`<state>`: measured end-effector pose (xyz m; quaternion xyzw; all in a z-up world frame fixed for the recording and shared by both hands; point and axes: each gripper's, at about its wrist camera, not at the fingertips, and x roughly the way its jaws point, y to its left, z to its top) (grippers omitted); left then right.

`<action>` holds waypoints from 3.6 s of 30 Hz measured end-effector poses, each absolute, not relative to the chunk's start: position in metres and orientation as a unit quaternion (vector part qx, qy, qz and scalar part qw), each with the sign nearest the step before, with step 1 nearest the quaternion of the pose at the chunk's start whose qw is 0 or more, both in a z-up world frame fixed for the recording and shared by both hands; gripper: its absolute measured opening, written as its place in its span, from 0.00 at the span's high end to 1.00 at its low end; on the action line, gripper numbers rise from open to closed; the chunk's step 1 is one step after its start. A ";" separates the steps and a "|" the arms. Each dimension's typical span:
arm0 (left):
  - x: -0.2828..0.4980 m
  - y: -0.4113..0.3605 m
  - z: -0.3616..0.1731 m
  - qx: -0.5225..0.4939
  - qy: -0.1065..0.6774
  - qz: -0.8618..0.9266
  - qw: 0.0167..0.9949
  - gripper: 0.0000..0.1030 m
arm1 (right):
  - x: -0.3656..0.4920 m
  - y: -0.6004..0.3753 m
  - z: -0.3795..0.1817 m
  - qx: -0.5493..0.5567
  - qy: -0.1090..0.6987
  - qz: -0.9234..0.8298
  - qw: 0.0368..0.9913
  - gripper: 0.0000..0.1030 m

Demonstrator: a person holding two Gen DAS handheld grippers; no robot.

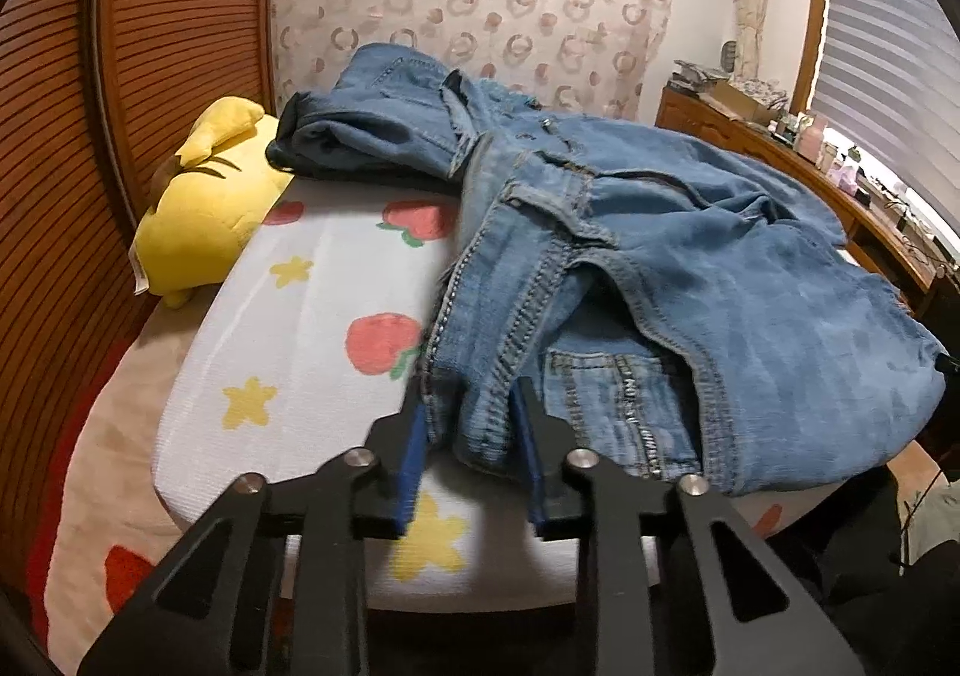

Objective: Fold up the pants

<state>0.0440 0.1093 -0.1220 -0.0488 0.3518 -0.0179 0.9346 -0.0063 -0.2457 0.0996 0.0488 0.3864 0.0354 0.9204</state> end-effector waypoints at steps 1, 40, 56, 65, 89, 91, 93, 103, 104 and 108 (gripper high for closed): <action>0.043 0.109 -0.120 -0.052 0.348 -0.015 0.936 0.74 | -0.010 -0.240 0.106 0.048 0.380 0.038 0.923 0.81; 0.079 0.099 -0.015 -0.030 0.221 -0.058 0.973 0.86 | 0.069 -0.299 0.043 -0.015 0.237 0.064 0.969 0.88; 0.132 0.098 0.012 -0.035 0.224 -0.055 0.972 0.86 | 0.114 -0.297 0.065 0.000 0.240 0.047 0.970 0.88; 0.177 0.096 0.015 -0.035 0.239 -0.057 0.969 0.86 | 0.134 -0.290 0.043 0.005 0.257 0.047 0.965 0.88; 0.312 0.096 0.003 -0.030 0.270 -0.051 0.961 0.86 | 0.204 -0.284 0.054 -0.001 0.292 0.009 0.956 0.88; 0.322 0.097 -0.001 -0.030 0.275 -0.049 0.960 0.86 | 0.211 -0.284 0.054 -0.001 0.297 0.006 0.955 0.88; 0.334 0.098 -0.006 -0.031 0.282 -0.047 0.958 0.86 | 0.216 -0.281 0.052 -0.007 0.306 0.004 0.952 0.88; 0.350 0.101 -0.022 -0.044 0.314 -0.060 0.946 0.86 | 0.233 -0.273 0.052 -0.023 0.338 0.004 0.941 0.88; 0.349 0.100 -0.021 -0.043 0.315 -0.060 0.946 0.85 | 0.233 -0.274 0.053 -0.022 0.340 0.003 0.940 0.88; 0.345 0.105 -0.017 -0.036 0.313 -0.043 0.948 0.71 | 0.238 -0.278 0.054 -0.016 0.353 0.006 0.935 0.87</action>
